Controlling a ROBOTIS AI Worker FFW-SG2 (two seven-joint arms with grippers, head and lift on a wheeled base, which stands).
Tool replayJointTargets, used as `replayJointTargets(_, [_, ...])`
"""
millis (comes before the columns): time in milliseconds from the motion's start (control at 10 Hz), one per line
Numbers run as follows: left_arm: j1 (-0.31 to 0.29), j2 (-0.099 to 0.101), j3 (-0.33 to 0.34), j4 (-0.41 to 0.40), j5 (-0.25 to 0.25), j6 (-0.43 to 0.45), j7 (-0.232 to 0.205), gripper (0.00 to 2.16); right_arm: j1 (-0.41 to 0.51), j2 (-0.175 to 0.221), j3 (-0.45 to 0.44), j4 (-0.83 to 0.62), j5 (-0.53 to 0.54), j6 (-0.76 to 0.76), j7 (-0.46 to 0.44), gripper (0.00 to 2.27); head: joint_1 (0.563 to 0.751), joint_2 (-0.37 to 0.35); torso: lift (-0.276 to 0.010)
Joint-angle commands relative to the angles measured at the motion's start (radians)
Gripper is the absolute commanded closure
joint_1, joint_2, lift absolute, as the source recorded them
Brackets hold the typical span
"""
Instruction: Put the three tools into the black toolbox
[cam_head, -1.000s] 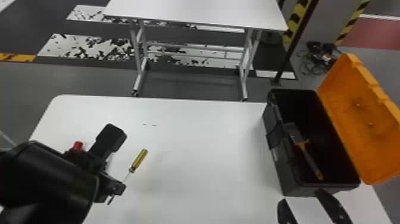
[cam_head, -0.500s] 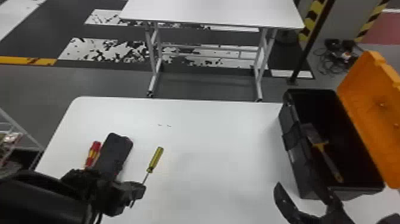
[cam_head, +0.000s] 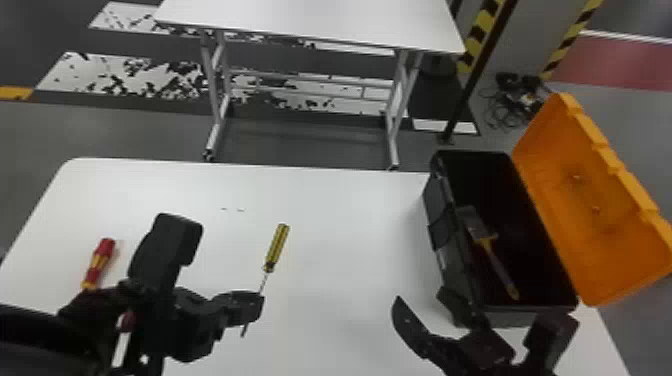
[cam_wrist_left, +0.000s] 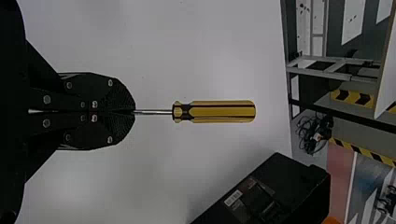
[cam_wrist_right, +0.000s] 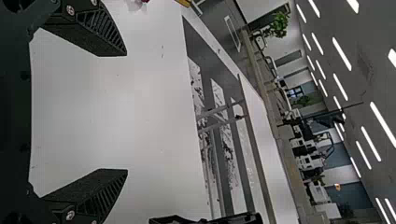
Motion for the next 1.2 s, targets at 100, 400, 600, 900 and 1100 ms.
replayJointTargets(100, [0.009, -0.018, -0.020, 0.016, 0.016, -0.031, -0.003, 1.97, -0.018, 0.000, -0.028, -0.030, -0.092, 0.202, 0.057, 0.11, 0.695, -0.177, -0.051])
replayJointTargets(400, [0.049, -0.007, -0.042, 0.039, -0.037, -0.104, 0.021, 1.97, -0.018, 0.002, -0.019, -0.140, -0.130, 0.398, 0.063, 0.12, 0.695, -0.159, -0.051])
replayJointTargets(600, [0.064, -0.001, -0.046, 0.064, -0.038, -0.135, 0.023, 1.97, -0.056, 0.005, -0.010, -0.186, -0.156, 0.567, 0.065, 0.12, 0.695, -0.117, -0.051])
replayJointTargets(900, [0.071, 0.002, -0.109, 0.053, -0.061, -0.116, 0.024, 1.97, -0.168, 0.008, 0.049, -0.168, -0.176, 0.711, 0.063, 0.12, 0.695, -0.048, -0.051])
replayJointTargets(1100, [0.060, -0.002, -0.171, 0.056, -0.081, -0.113, 0.041, 1.97, -0.220, 0.021, 0.069, -0.156, -0.177, 0.760, 0.063, 0.12, 0.695, -0.035, -0.051])
